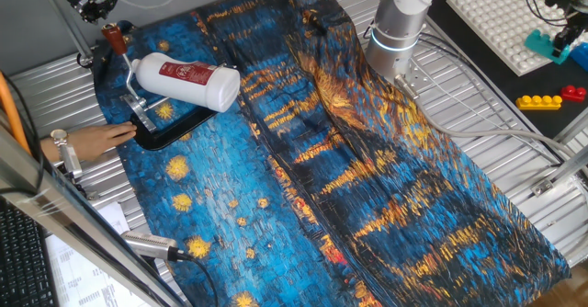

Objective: Push down the lever

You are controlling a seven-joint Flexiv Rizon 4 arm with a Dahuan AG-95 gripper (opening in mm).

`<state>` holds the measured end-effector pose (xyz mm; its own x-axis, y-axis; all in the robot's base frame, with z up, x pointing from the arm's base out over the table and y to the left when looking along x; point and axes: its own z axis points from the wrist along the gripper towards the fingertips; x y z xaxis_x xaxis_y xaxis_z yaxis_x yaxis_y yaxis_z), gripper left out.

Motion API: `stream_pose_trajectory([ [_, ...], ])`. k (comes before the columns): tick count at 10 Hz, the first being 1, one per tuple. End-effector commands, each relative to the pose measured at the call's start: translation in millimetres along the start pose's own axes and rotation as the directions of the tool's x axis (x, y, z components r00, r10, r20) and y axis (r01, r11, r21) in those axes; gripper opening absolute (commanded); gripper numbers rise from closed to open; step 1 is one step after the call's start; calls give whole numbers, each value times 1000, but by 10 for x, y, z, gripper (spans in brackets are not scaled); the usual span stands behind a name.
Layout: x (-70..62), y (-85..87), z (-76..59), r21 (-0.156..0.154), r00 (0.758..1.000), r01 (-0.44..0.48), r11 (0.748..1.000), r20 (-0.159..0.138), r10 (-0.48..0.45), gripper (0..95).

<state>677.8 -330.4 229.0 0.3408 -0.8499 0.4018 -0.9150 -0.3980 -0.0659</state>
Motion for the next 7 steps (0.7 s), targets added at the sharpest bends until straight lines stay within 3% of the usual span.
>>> stream_pose_trajectory([
  [1, -4, -12, 21, 7, 1000, -10, 1000, 25, 9, 190],
  [7, -77, -68, 41, 13, 995, -62, 998, 85, 60, 190],
])
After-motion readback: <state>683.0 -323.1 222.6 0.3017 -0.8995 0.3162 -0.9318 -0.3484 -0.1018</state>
